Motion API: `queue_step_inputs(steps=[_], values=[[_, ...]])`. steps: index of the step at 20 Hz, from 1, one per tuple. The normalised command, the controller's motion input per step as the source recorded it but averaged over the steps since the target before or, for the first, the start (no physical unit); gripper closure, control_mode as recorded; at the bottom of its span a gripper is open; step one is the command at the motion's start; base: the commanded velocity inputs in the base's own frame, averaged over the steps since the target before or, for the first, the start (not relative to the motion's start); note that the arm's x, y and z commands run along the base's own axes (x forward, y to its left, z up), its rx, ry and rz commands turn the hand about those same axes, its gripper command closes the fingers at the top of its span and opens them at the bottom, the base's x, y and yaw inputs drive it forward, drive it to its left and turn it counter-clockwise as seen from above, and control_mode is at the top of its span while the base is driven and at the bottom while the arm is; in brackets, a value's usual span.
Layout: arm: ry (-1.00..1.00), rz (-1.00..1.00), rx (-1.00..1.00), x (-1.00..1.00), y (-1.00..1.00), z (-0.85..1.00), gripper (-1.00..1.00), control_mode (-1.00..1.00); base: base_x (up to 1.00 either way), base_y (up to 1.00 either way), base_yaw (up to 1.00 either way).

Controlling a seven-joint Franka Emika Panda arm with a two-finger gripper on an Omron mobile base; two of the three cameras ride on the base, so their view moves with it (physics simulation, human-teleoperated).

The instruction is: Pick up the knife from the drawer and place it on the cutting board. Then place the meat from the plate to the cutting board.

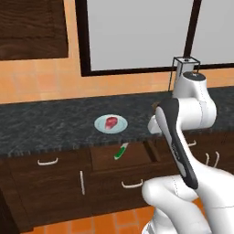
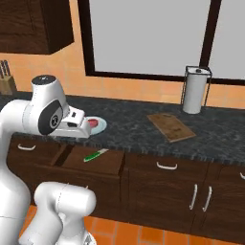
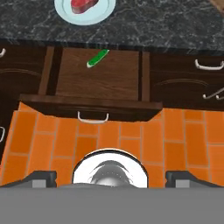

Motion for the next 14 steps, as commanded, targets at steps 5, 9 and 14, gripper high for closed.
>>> queue_step_inputs(steps=[5, 9, 14], values=[[0.00, 0.00, 0.00, 0.00, 0.00, 0.00, -1.00, 1.00, 0.30, -0.90, 0.00], [0.00, 0.00, 0.00, 0.00, 0.00, 0.00, -1.00, 1.00, 0.42, -0.71, 0.03], [0.00, 0.00, 0.00, 0.00, 0.00, 0.00, -1.00, 1.00, 0.43, -0.54, 0.03]])
